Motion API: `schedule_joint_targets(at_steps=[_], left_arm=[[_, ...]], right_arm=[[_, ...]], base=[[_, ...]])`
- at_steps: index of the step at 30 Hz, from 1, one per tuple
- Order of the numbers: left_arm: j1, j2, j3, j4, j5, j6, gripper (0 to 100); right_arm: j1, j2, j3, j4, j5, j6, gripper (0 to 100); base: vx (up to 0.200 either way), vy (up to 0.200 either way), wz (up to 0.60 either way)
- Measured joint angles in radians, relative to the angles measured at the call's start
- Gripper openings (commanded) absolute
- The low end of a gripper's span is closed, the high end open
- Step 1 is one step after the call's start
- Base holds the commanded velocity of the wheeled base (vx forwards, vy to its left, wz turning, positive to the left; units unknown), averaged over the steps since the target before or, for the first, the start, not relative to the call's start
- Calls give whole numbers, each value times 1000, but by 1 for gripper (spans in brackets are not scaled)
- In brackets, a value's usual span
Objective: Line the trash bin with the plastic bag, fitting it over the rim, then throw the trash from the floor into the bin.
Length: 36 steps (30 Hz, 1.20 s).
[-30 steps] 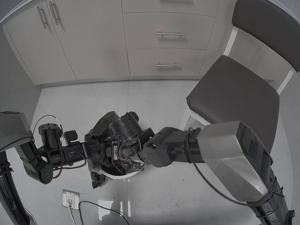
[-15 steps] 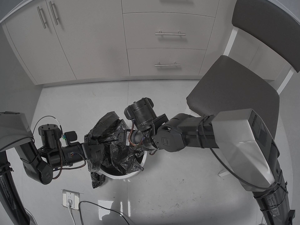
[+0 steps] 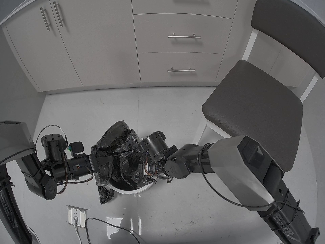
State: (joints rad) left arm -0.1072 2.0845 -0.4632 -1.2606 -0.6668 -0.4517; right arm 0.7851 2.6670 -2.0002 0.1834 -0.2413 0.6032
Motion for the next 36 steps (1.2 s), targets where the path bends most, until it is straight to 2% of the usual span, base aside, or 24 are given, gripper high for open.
schedule_joint_targets(at_steps=[14, 19, 27, 36], left_arm=[[-4, 0, 1, 0, 0, 0, 0], [-4, 0, 2, 0, 0, 1, 0], [-3, 17, 1, -11, 1, 8, 0], [-3, 25, 13, -46, 1, 2, 0]], right_arm=[[4, 27, 0, 15, 0, 6, 100], [16, -23, 0, 23, 1, 14, 100], [41, -155, 0, 118, 3, 79, 100], [51, -191, 0, 118, 0, 69, 100]], base=[[0, 0, 0], [0, 0, 0], [0, 0, 0], [0, 0, 0]])
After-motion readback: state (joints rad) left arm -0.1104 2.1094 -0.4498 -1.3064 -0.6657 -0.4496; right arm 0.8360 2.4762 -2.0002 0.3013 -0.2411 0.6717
